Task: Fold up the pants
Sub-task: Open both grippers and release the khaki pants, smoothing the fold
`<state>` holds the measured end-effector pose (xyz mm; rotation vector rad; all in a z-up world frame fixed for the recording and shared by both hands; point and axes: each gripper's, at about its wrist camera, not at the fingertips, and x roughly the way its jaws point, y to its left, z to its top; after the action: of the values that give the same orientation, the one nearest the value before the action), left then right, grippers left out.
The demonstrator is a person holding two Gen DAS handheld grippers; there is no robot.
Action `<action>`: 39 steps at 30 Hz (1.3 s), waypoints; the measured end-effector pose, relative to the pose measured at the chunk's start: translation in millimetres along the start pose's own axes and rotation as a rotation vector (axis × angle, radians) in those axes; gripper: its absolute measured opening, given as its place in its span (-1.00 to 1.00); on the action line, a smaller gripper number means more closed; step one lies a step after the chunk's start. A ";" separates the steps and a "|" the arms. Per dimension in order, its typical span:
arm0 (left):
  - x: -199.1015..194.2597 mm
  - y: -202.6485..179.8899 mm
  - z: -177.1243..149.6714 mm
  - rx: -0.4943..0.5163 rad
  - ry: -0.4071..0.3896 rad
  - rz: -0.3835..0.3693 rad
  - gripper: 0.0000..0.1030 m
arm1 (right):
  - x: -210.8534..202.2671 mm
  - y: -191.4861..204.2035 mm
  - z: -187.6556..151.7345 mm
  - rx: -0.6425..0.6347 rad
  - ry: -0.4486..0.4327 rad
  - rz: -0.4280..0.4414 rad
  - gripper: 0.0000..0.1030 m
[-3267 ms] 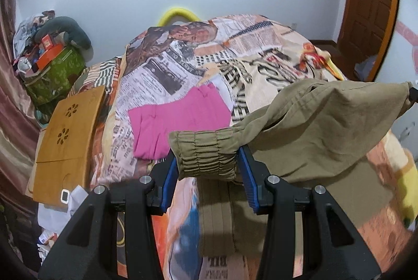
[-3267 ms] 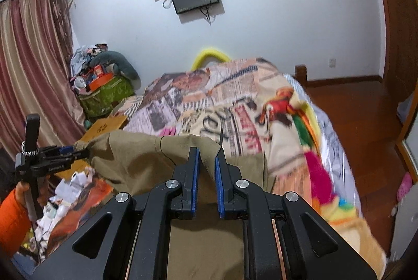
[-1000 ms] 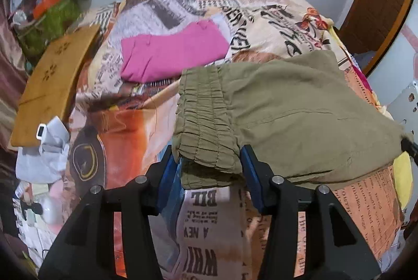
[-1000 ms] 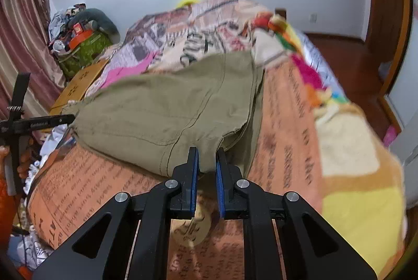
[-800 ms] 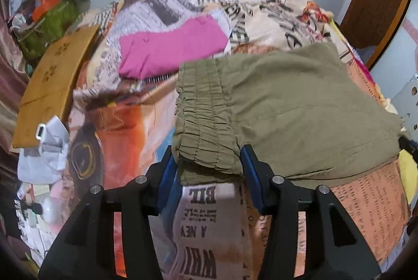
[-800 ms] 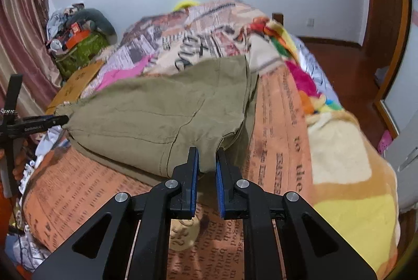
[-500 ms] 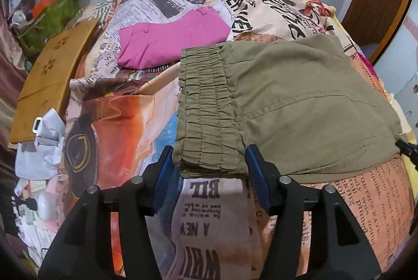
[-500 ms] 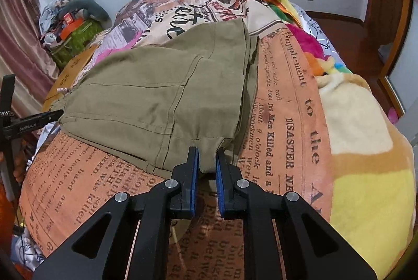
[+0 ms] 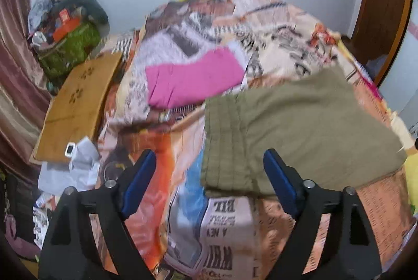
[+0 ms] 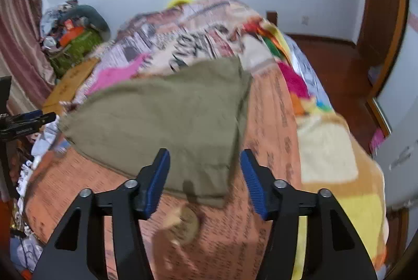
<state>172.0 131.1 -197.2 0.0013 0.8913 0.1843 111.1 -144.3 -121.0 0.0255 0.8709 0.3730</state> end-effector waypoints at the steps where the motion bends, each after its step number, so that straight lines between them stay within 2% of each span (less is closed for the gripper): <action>1: -1.5 -1.4 2.8 0.004 -0.006 -0.005 0.65 | -1.5 6.3 3.8 -0.009 -0.013 0.014 0.26; 3: -3.8 -8.4 9.5 0.017 -0.013 -0.022 0.67 | -0.4 18.0 10.9 -0.026 -0.027 0.045 0.33; 6: -1.9 -18.6 16.4 0.023 -0.009 -0.062 0.84 | 8.5 36.2 17.1 -0.057 -0.023 0.089 0.34; 10: 5.0 -34.6 17.3 0.034 0.009 -0.102 0.85 | 23.9 56.9 19.2 -0.090 0.001 0.135 0.35; 15: 23.1 -57.4 13.2 0.094 0.058 -0.115 0.85 | 55.9 74.4 14.6 -0.115 0.095 0.178 0.49; 20: 50.2 -73.9 3.1 0.135 0.130 -0.159 0.85 | 87.0 75.8 6.7 -0.097 0.204 0.251 0.49; 22: 65.5 -78.4 -3.1 0.140 0.178 -0.149 0.86 | 99.3 73.4 1.6 -0.073 0.251 0.270 0.50; 24: 75.8 -81.1 -9.2 0.148 0.192 -0.141 0.90 | 103.0 71.4 -1.5 -0.063 0.273 0.282 0.51; 26: 75.4 -79.1 -12.5 0.146 0.175 -0.133 0.98 | 100.1 70.0 -1.1 -0.059 0.273 0.293 0.51; 34: 66.8 -57.6 -19.5 0.153 0.156 -0.078 0.99 | 87.3 55.4 -6.3 -0.050 0.265 0.248 0.49; 39: 64.7 -35.8 -23.5 0.102 0.166 -0.061 0.99 | 73.7 33.7 -11.1 0.002 0.239 0.238 0.49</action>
<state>199.3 104.5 -264.7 0.0540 1.0642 0.0829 135.4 -89.9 -177.1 0.0879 1.1085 0.6070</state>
